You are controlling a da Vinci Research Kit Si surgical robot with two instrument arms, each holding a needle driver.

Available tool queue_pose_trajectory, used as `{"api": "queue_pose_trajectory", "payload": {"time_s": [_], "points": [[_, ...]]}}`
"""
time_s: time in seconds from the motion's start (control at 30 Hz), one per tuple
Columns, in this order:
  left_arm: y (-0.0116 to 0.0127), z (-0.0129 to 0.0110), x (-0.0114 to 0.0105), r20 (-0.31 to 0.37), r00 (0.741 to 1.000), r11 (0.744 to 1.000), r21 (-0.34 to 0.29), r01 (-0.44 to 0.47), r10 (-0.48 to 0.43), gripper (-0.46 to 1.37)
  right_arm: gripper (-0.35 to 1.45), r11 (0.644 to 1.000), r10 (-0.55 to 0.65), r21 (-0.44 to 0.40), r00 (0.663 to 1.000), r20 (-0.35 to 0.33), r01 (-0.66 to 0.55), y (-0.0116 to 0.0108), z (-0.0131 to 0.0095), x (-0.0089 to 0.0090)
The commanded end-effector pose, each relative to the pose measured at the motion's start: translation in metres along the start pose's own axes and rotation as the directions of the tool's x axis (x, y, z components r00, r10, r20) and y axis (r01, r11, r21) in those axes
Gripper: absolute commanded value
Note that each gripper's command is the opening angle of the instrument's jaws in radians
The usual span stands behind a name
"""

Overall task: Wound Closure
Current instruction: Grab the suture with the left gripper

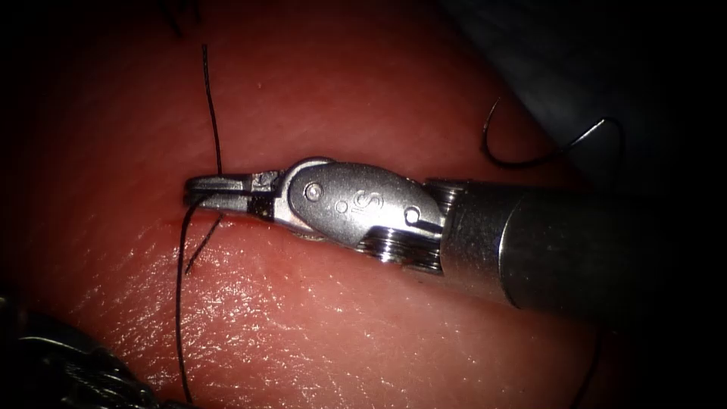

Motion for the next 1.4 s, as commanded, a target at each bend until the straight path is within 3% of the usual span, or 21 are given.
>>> {"api": "queue_pose_trajectory", "payload": {"time_s": [0.03, 0.33, 0.37, 0.47, 0.53, 0.7, 0.97, 1.17, 1.4], "points": [[-0.0001, -0.0001, 0.0, -0.004, 1.0, 1.0, -0.009, -0.004, 0.004, -0.35, -0.35, 1.0, 0.0, -0.008, 1.0, 0.0, 0.0, 0.0, 0.0, 0.0], [-0.0009, -0.0007, -0.0004, -0.012, 1.0, 1.0, -0.01, -0.022, 0.022, -0.35, -0.32, 1.0, 0.002, -0.006, 1.0, -0.001, -0.002, -0.0005, -0.0001, 0.0003], [-0.001, -0.0008, -0.0005, -0.013, 1.0, 1.0, -0.007, -0.022, 0.021, -0.35, -0.24, 1.0, 0.002, -0.006, 1.0, -0.001, -0.002, -0.0005, -0.0001, 0.0004], [-0.0015, -0.0017, -0.0009, -0.023, 1.0, 1.0, -0.005, -0.019, 0.019, -0.35, 0.4, 1.0, 0.005, -0.018, 1.0, -0.013, -0.006, -0.0006, -0.0001, 0.0006], [-0.0019, -0.0025, -0.0012, -0.028, 0.999, 1.0, -0.005, -0.016, 0.016, -0.35, 0.68, 0.999, 0.009, -0.034, 1.0, -0.029, -0.01, -0.0006, -0.0003, 0.0009], [-0.0031, -0.0041, -0.0016, -0.04, 0.999, 1.0, -0.012, -0.012, 0.011, -0.35, 1.12, 0.997, 0.018, -0.077, 0.999, -0.047, -0.022, -0.001, -0.0011, 0.0019], [-0.0045, -0.0042, -0.0017, -0.071, 0.996, 0.998, -0.037, 0.052, -0.055, -0.35, 1.2, 0.995, -0.018, -0.095, 1.0, -0.023, 0.015, -0.0022, -0.0026, 0.0036], [-0.0063, -0.0021, -0.0018, -0.105, 0.991, 0.994, -0.069, 0.081, -0.088, -0.35, 1.19, 0.99, -0.112, -0.088, 0.993, -0.025, 0.109, -0.0019, -0.0029, 0.0047], [-0.0068, -0.0001, -0.0018, -0.136, 0.986, 0.991, -0.099, 0.088, -0.101, -0.35, 1.06, 0.981, -0.191, 0.007, 0.972, -0.138, 0.194, -0.0017, -0.0026, 0.0061]]}}
